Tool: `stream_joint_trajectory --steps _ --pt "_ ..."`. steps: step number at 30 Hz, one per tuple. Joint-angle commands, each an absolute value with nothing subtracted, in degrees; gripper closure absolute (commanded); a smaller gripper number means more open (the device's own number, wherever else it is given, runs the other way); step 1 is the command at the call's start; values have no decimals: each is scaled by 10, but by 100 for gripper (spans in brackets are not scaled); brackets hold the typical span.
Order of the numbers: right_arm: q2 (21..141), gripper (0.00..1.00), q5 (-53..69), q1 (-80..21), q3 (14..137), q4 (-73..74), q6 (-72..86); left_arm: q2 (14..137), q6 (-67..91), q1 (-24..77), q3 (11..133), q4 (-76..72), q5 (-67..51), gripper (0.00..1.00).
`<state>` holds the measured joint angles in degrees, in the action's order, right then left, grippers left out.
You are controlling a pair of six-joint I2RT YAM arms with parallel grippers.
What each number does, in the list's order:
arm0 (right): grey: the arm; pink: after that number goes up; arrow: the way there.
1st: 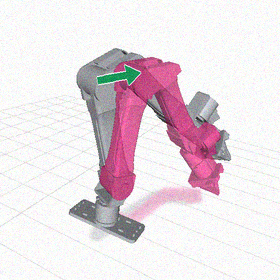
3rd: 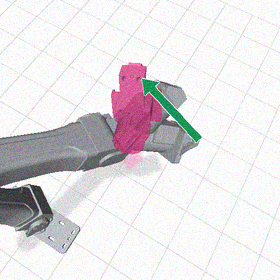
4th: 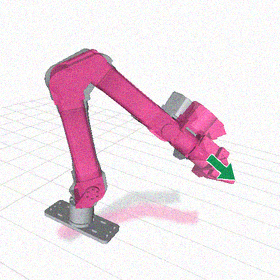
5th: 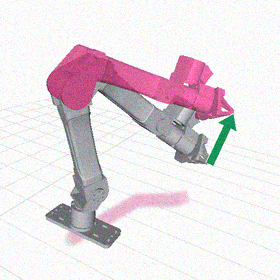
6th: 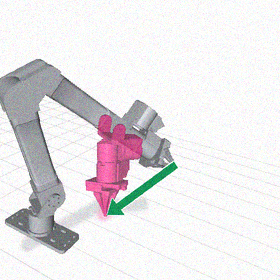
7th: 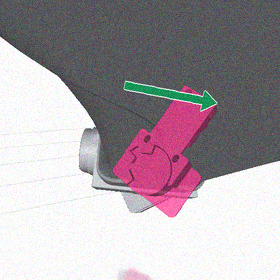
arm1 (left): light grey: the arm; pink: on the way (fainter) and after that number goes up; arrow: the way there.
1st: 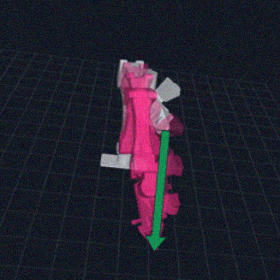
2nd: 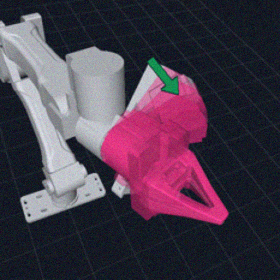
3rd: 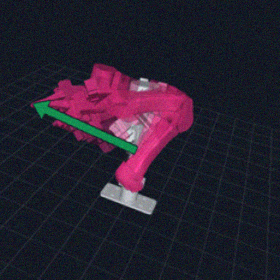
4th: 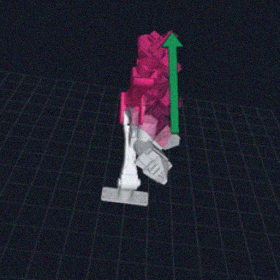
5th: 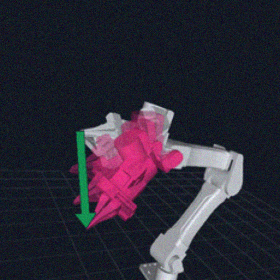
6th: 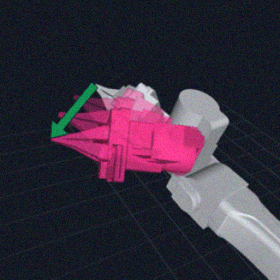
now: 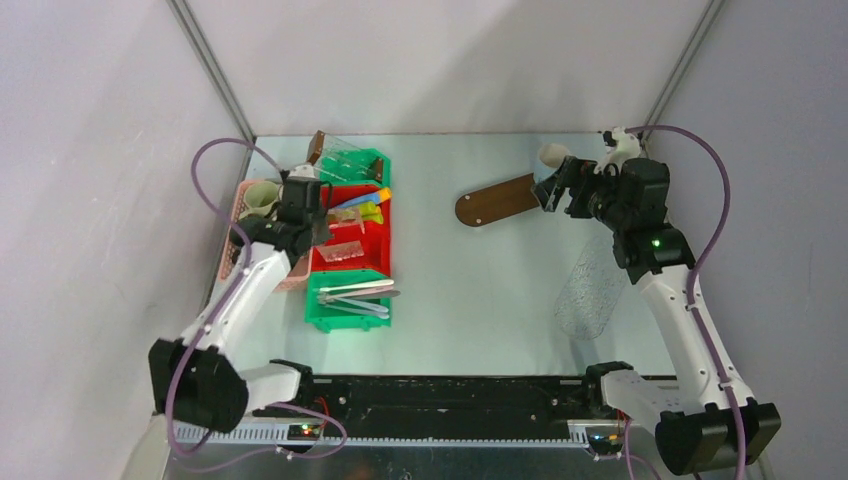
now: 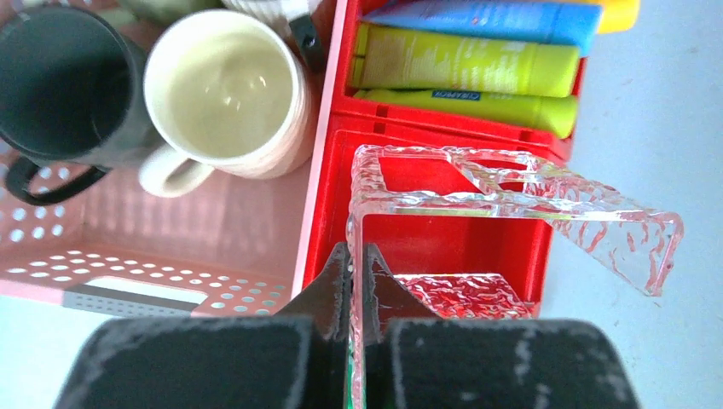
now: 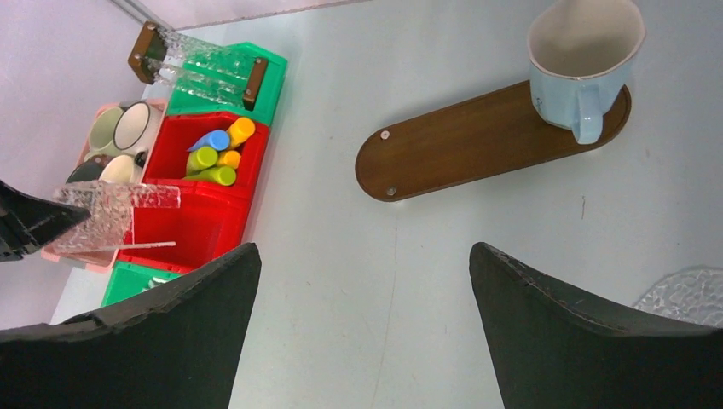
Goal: Prepare toiletry sets of a toothbrush and toothpaste on the tray
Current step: Pick up the toothpaste holder from the center of the board.
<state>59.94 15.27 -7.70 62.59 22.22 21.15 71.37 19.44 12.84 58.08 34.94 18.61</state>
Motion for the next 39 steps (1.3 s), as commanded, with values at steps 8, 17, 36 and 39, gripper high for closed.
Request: stream_joint_trajectory --steps 8,17,36,39 --pt "589 6 176 -130 685 257 151 547 22 182 551 212 131 100" --pt "620 7 162 -215 769 328 104 465 -121 236 492 84 56 100" --pt "745 17 147 -390 904 397 157 445 -235 303 397 -183 -112 100" --pt "768 20 147 -402 924 404 165 444 -243 312 373 -226 -125 100"
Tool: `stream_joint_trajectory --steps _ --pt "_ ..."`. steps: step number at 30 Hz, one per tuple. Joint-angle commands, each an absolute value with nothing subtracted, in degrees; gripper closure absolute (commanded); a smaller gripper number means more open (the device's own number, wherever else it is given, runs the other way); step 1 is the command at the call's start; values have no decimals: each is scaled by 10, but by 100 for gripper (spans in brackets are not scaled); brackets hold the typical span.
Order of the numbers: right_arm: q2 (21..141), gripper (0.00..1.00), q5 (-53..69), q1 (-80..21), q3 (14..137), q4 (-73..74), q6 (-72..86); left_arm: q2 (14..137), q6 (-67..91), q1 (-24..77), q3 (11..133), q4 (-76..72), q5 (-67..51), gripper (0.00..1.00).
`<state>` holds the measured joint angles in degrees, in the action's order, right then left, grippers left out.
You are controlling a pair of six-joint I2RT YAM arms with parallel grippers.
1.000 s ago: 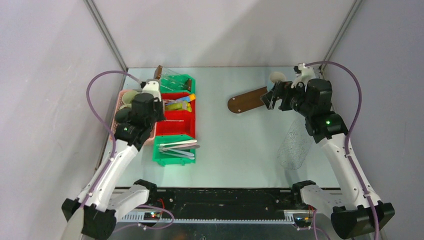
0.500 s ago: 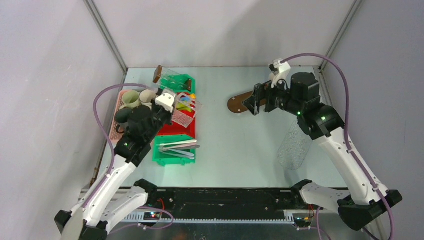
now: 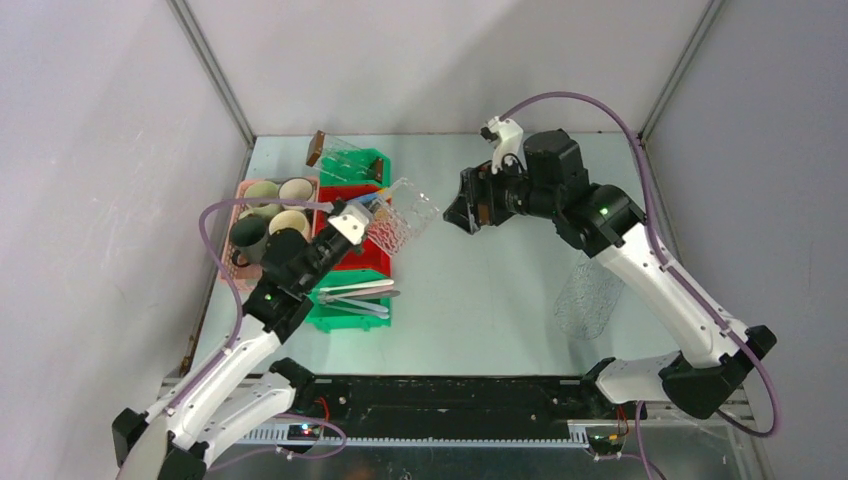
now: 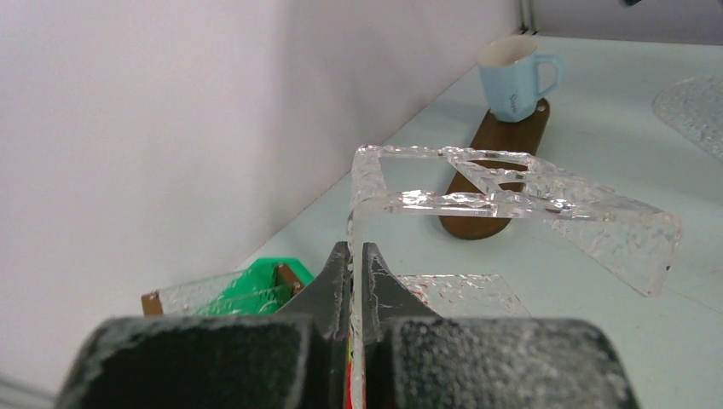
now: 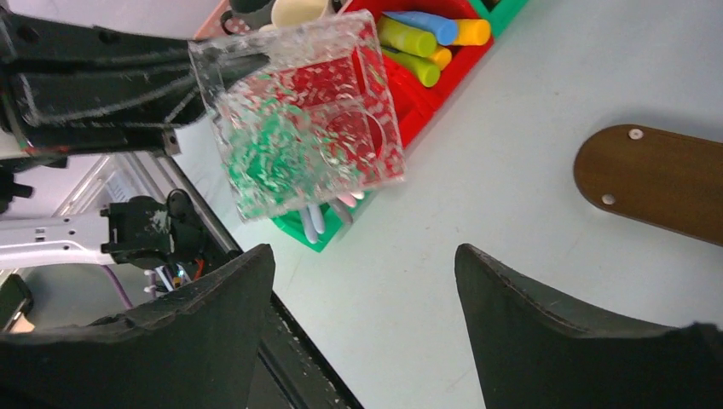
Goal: Prepare toiletry sets of a toothbrush and toothpaste on the tray
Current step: Pick up the toothpaste holder from the center of the board.
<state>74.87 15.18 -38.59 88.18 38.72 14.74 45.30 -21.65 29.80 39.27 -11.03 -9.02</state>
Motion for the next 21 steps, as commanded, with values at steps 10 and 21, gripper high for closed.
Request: stream_joint_trajectory --steps 10,21 --pt "820 38 146 -432 978 427 167 447 -228 342 352 -309 -137 100" --pt "844 56 147 -440 1001 439 155 455 -209 358 346 -336 -142 100"
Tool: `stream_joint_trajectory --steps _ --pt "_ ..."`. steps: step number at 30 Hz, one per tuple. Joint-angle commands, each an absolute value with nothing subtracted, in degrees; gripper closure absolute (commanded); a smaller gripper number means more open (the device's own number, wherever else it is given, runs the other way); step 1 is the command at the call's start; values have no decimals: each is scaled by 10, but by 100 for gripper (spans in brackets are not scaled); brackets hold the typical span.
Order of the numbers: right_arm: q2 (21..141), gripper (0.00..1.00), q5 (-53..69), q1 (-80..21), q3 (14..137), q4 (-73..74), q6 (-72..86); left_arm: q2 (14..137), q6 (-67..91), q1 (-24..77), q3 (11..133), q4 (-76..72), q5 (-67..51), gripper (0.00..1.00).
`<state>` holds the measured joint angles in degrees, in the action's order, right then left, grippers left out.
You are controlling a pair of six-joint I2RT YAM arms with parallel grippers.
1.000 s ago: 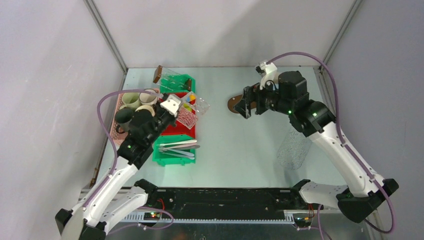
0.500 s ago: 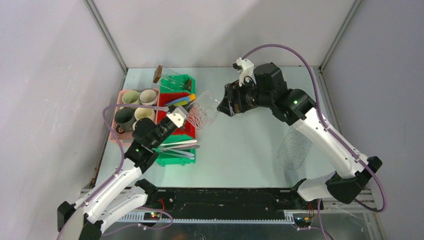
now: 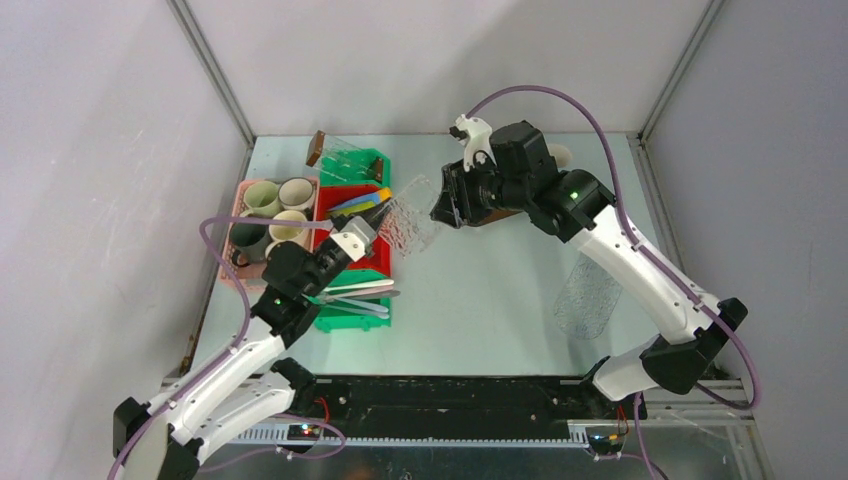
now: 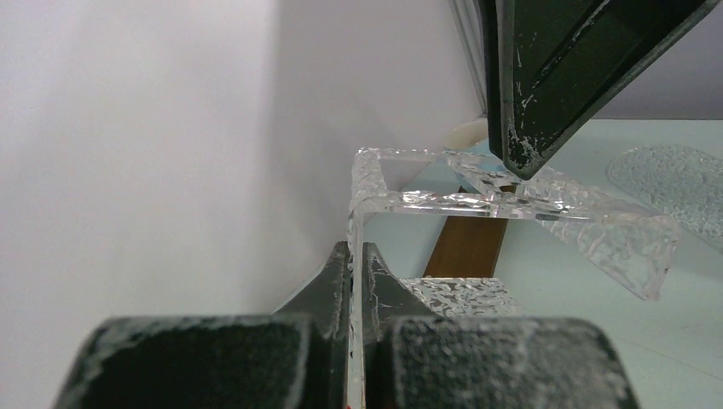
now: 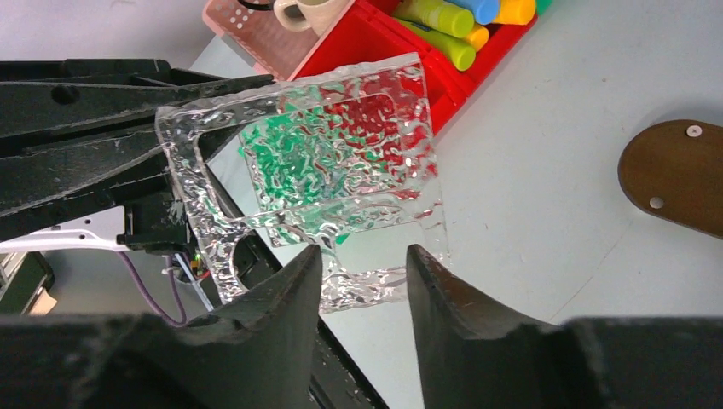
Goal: Prepare toiletry sets of a toothbrush and toothpaste on the tray
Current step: Pick up the toothpaste holder from the center of the board.
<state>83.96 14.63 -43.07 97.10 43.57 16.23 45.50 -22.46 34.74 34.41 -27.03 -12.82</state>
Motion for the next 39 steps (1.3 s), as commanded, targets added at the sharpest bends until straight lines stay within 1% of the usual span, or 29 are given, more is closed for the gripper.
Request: stream_joint_trajectory --steps 1,14,16,17,18,20,21,22,23,24,25,26,27,31,32,33,34,35,36,37,38,39 --pt "845 58 148 -442 1003 439 153 455 -209 360 345 -338 -142 100" --pt "863 63 146 -456 1009 462 142 471 -197 367 345 -369 -125 100" --pt "866 67 145 -456 1009 466 139 472 -194 368 345 -369 -127 100" --pt "867 73 145 -456 1010 468 138 473 -193 368 344 -369 -128 100" --pt "867 76 144 -456 1013 471 134 474 -193 368 343 -367 -128 100" --pt "868 89 135 -456 1018 476 127 474 -195 368 340 -362 -125 99" --pt "869 92 126 -456 1023 478 119 473 -196 368 336 -360 -122 98" --pt "870 99 116 -456 1026 484 114 472 -197 368 334 -357 -117 94" --pt "870 100 109 -456 1031 487 104 472 -198 368 329 -355 -110 87" --pt "872 100 96 -456 1034 494 99 469 -199 368 328 -348 -106 83" --pt "873 100 87 -455 1038 497 88 468 -200 368 323 -344 -97 75" --pt "875 100 67 -456 1041 504 83 465 -201 368 321 -337 -92 71" --pt "875 100 58 -456 1045 508 71 463 -201 368 315 -329 -84 64" --pt "882 100 -6 -455 1050 521 29 441 -203 368 305 -289 -45 47" --pt "884 100 -28 -455 1050 522 21 432 -202 368 304 -279 -37 44" --pt "886 100 -38 -454 1049 523 7 427 -202 368 302 -260 -19 39" --pt "892 100 -59 -452 1049 523 -3 416 -199 369 301 -250 -11 36" --pt "894 100 -68 -448 1049 522 -19 410 -195 368 301 -227 15 30" --pt "903 100 -82 -446 1049 522 -26 397 -186 368 302 -214 27 27" --pt "907 100 -87 -438 1049 522 -39 391 -181 368 305 -185 52 21" --pt "916 100 -93 -433 1049 521 -43 379 -168 368 307 -169 63 18" --pt "921 100 -93 -421 1049 518 -50 374 -161 368 315 -133 87 13"
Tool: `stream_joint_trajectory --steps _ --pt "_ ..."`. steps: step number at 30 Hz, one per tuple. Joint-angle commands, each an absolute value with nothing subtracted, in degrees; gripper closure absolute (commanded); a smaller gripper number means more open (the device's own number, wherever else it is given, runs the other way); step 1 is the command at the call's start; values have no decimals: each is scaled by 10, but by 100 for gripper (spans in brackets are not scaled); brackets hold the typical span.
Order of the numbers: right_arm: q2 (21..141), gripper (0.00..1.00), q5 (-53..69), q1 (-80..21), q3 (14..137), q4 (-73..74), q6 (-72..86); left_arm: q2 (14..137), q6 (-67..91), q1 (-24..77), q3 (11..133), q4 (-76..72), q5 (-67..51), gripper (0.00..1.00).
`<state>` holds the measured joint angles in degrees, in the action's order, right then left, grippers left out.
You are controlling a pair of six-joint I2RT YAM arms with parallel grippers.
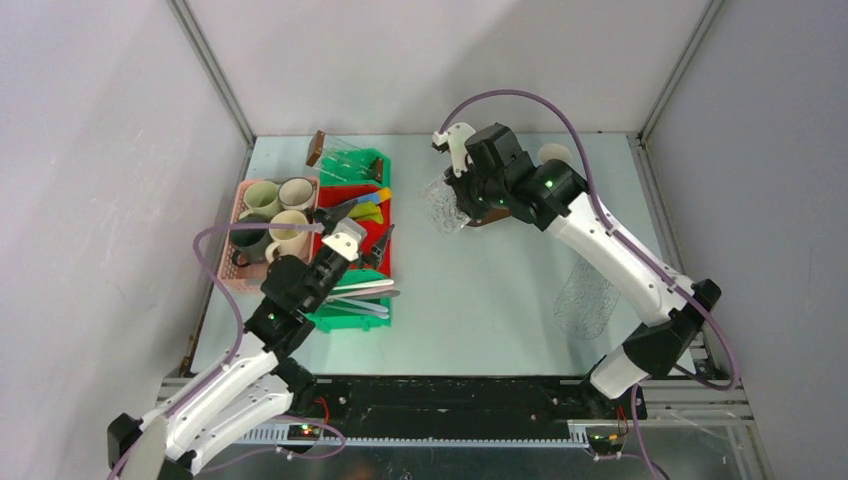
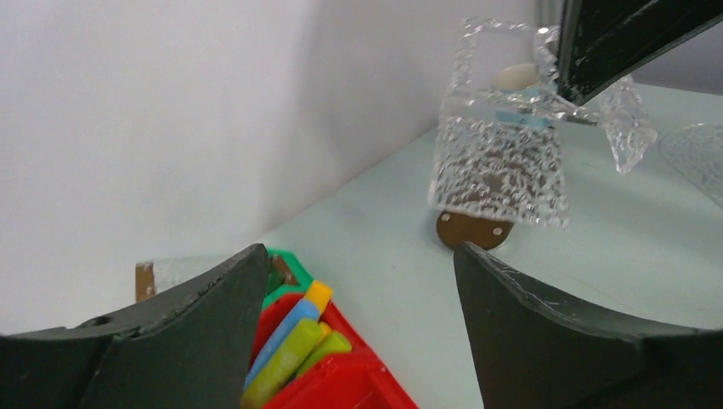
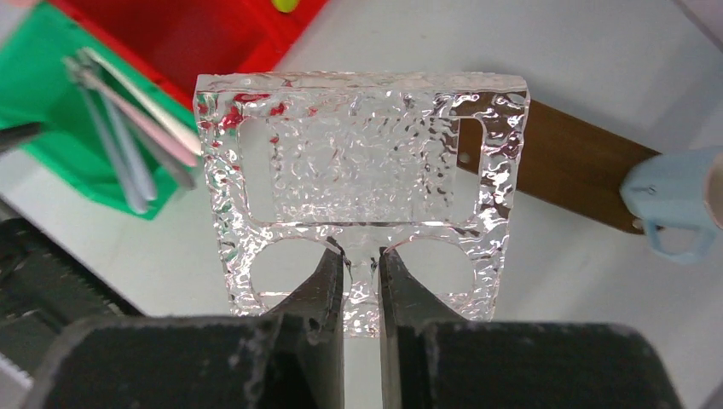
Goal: Prepare toiletry sets of a toothbrush and toothpaste on the tray
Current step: Pick up the toothpaste holder from the center of the board, then place the toothpaste holder on the tray.
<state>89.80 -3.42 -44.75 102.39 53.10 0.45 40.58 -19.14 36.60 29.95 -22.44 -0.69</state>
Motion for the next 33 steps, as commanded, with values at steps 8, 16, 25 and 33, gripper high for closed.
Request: stream_joint_trajectory --steps 8,16,25,33 --pt "1009 100 -89 -335 1069 509 -57 339 -10 368 391 112 221 0" --pt "1096 100 -101 -266 1094 483 -41 338 92 368 403 200 246 0" --pt "1164 100 -128 -226 1105 446 -29 360 106 368 413 221 269 0" --pt "1197 100 -118 -198 1096 407 -29 373 123 368 414 220 270 0"
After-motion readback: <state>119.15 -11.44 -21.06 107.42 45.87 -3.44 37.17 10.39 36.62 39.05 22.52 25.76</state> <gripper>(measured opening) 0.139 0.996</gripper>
